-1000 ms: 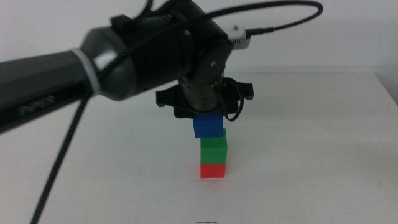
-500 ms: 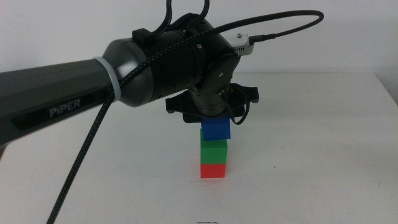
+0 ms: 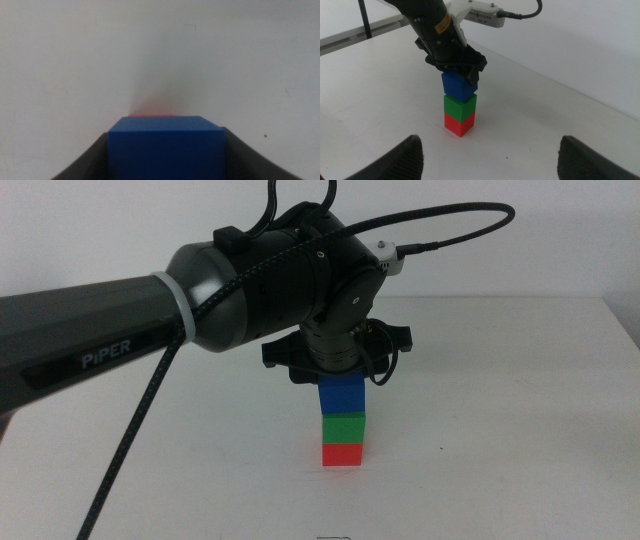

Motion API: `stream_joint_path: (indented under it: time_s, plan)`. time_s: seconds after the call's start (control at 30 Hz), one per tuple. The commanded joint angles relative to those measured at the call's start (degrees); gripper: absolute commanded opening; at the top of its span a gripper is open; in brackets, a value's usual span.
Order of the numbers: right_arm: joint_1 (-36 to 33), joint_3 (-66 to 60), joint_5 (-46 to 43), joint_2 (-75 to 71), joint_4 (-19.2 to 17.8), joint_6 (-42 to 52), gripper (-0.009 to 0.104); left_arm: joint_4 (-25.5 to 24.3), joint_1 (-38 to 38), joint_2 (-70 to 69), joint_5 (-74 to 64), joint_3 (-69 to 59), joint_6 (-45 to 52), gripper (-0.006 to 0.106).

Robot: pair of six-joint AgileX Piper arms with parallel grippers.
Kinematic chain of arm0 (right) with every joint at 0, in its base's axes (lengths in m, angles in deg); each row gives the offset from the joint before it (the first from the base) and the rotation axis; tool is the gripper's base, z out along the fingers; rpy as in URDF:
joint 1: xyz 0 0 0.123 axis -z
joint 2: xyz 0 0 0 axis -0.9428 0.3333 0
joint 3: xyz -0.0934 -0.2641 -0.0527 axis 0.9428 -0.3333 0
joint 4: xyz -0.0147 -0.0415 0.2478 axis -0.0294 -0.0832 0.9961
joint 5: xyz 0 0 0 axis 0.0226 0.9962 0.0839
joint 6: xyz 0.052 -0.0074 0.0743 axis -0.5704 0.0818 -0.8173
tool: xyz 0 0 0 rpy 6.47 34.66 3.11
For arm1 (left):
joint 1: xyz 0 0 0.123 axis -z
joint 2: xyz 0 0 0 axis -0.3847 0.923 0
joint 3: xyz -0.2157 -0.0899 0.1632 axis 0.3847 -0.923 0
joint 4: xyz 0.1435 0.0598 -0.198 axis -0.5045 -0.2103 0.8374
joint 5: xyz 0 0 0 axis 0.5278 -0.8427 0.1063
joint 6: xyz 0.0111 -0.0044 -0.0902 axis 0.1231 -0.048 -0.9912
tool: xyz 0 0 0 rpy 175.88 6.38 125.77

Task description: Stack red cubes first, then green, then blue cubes in a specific spot.

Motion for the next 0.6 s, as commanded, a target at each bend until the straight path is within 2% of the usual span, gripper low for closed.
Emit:
stream_joint_path:
  time_s: [0.0, 0.3, 0.37, 0.47, 0.5, 0.53, 0.57]
  plan:
    - [0.33, 1.36, -4.14, 0.77, -0.72, 0.49, 0.091, 0.25, 0.15, -2.79, 1.63, 1.85, -0.01, -0.002]
    - [0.33, 1.36, -4.14, 0.77, -0.72, 0.49, 0.091, 1.06, 0.15, -2.57, 1.61, 1.85, 0.35, -0.002]
    - [0.33, 1.36, -4.14, 0.77, -0.72, 0.49, 0.091, 0.23, 0.15, -2.51, 1.41, 1.85, 0.59, 0.017]
    - [0.33, 1.36, -4.14, 0.77, -0.72, 0.49, 0.091, 0.08, 0.15, -2.51, 1.46, 1.85, 0.64, 0.028]
    - [0.33, 1.36, -4.14, 0.77, -0.72, 0.49, 0.091, 0.07, 0.15, -2.51, 1.46, 1.85, 0.64, 0.039]
    - [0.33, 1.36, -4.14, 0.77, -0.72, 0.49, 0.091, -0.03, 0.15, -2.51, 1.91, 1.85, 0.71, 0.062]
    - [0.33, 1.36, -4.14, 0.77, -0.72, 0.49, 0.091, -0.09, 0.15, -2.51, 1.94, 1.85, 0.71, 0.065]
